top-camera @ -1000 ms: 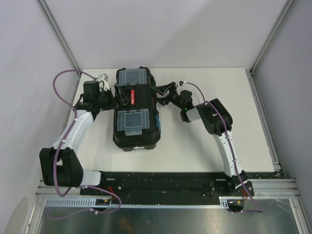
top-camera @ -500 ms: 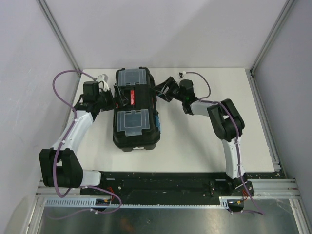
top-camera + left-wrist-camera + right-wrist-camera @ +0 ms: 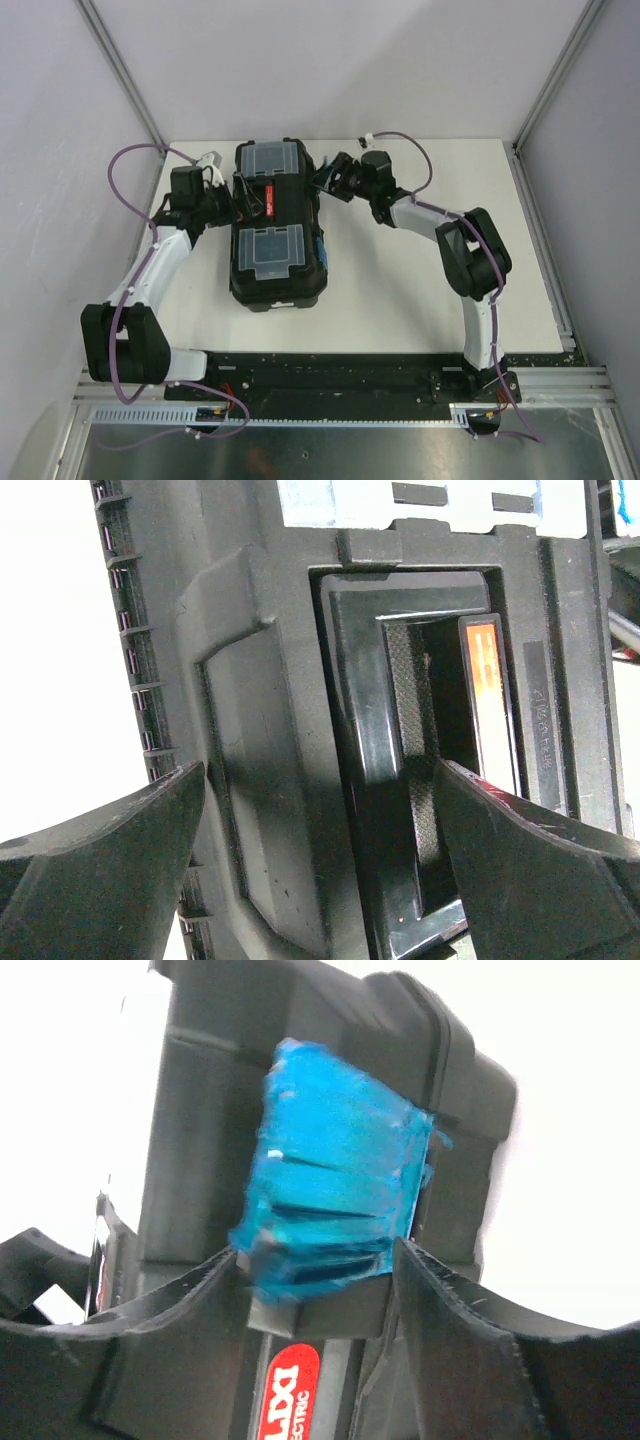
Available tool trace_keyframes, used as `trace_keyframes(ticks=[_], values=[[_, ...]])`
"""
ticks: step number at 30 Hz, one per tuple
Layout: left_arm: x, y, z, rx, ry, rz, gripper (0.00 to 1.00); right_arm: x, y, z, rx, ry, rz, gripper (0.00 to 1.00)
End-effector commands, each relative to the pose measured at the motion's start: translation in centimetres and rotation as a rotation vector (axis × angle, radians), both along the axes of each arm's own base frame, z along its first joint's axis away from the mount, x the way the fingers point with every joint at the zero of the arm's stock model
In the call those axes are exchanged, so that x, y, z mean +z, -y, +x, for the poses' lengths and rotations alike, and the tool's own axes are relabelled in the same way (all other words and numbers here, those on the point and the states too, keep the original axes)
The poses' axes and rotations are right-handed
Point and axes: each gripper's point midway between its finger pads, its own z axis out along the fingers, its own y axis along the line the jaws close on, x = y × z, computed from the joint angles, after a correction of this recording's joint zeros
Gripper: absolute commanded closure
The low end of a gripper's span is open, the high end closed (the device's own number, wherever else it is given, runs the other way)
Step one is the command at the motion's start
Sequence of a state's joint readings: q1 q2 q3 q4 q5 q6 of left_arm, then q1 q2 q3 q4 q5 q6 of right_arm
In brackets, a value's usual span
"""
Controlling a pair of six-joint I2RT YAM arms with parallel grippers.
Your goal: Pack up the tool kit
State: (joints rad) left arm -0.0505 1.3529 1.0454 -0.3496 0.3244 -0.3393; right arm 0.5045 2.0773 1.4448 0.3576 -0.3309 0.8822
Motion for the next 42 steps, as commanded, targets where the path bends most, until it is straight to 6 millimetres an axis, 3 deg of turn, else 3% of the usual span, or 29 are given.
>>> trace_keyframes(ticks=[1,8,18,24,29,33,36,42], values=[[-5.0,-0.9,-2.7,-0.011,-0.175,0.083,0.01,8.2,-3.3,-3.4,0.109,0.195,0.003,0.34],[-5.0,-0.9,-2.7,-0.012,-0.176,0.084,0.01,9.5,-2.9,-3.3,0.104,0.228,0.003,0.21],[-5.1,-1.0,-2.8,-0.012,-0.175,0.088,0.01,6.9,-4.6,-3.7,0.213,0.134,0.102,0.2],[-5.2,-1.1,-2.9,-0.011,-0.177,0.091,0.01,7.0,-3.5,-2.8,0.185,0.144,0.095,0.2],[-5.2,-1.1,-2.9,-0.011,-0.175,0.094,0.01,6.3,-0.4,-2.3,0.077,0.069,0.111,0.21],[-5.3,-1.0,-2.8,-0.01,-0.18,0.09,0.01,3.7,2.7,-2.6,-0.074,-0.033,0.161,0.31],[-5.3,-1.0,-2.8,-0.01,-0.183,0.088,0.01,1.8,3.9,-2.7,-0.155,-0.112,0.187,0.44],[-5.4,-1.1,-2.7,-0.004,-0.183,0.094,0.01,-2.4,2.3,-3.4,-0.177,-0.273,0.243,0.71]])
